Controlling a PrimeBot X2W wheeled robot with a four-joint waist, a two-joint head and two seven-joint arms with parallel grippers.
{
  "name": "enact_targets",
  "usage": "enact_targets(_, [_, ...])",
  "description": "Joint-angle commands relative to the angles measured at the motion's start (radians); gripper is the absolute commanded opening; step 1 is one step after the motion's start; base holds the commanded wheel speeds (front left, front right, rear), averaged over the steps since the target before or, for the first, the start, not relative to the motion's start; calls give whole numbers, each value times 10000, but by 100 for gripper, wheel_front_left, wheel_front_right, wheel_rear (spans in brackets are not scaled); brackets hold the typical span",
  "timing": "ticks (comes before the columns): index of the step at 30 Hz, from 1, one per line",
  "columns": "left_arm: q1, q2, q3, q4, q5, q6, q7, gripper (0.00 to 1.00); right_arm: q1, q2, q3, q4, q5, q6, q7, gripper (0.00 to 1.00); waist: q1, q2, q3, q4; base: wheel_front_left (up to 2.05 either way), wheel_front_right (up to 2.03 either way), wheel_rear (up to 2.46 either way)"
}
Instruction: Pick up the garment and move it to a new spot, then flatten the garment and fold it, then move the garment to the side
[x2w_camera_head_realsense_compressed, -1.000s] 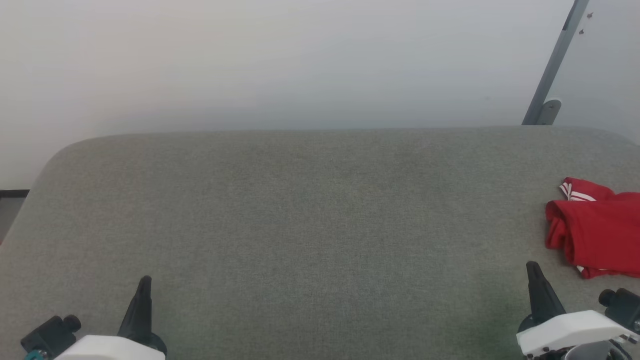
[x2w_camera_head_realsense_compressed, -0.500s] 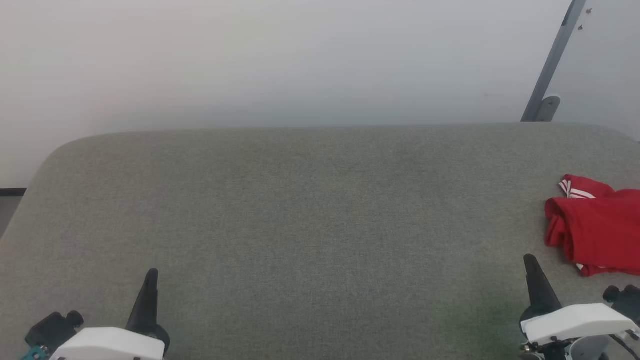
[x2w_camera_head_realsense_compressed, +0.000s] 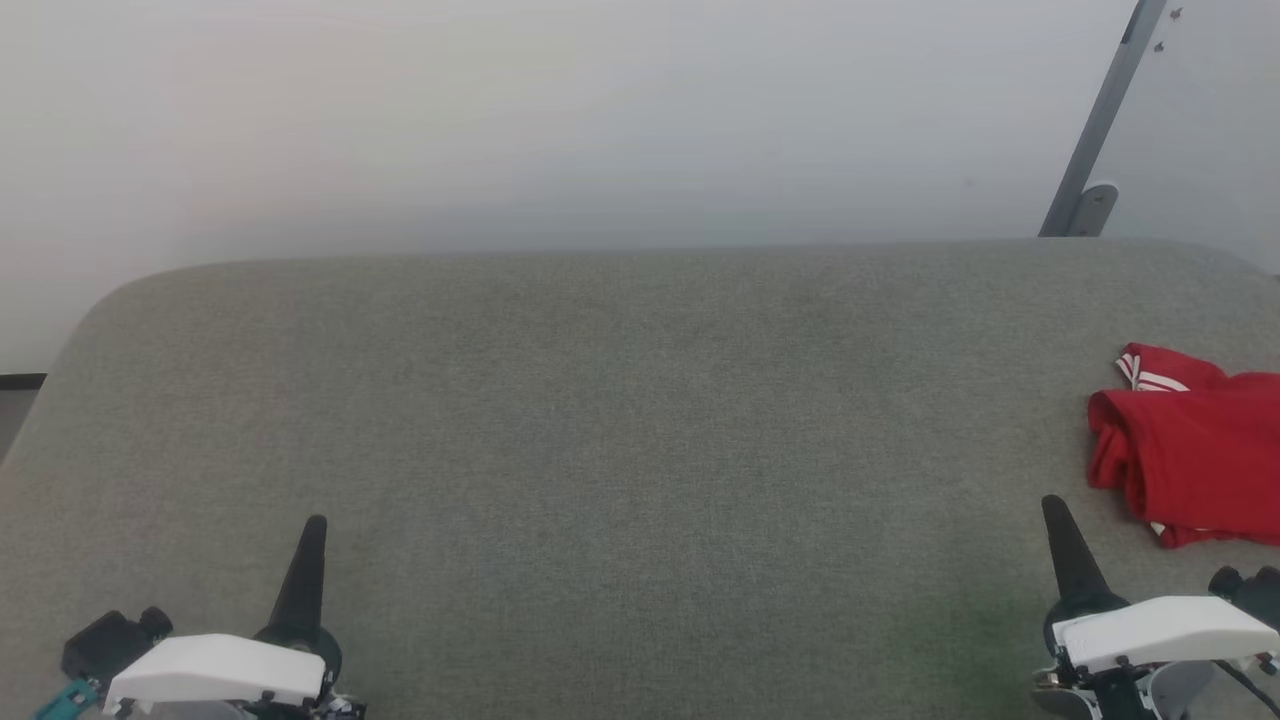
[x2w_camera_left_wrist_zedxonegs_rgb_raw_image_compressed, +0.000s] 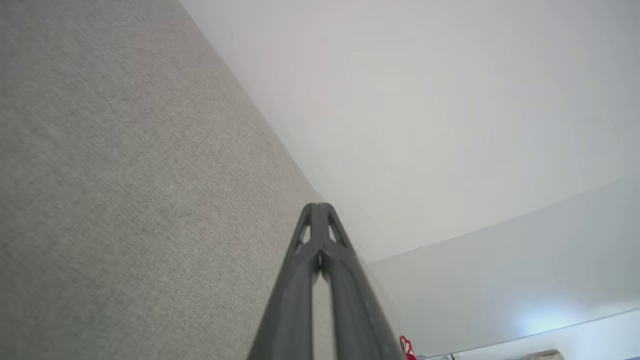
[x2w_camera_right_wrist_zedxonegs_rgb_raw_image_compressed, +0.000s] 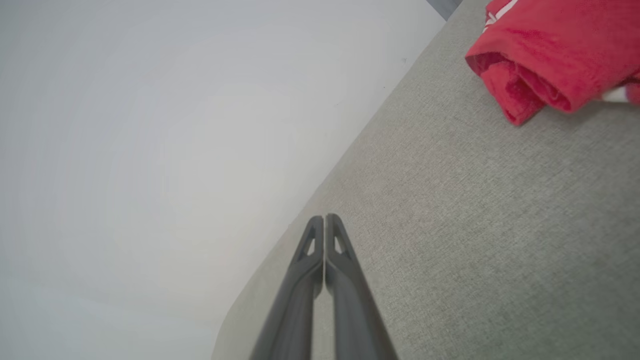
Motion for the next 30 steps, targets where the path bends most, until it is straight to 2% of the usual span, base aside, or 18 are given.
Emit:
enact_targets(1, [-244, 12, 75, -125, -248, -26, 79, 0, -258, -9, -40, -177, 282, 7, 73, 0, 0, 0, 8, -5, 0, 0, 0])
enact_targets(30, [-629, -448, 226, -136, -2342, -37, 789, 0, -479, 116, -75, -315, 3062, 5, 767, 0, 0, 0, 177, -107, 0, 0, 0])
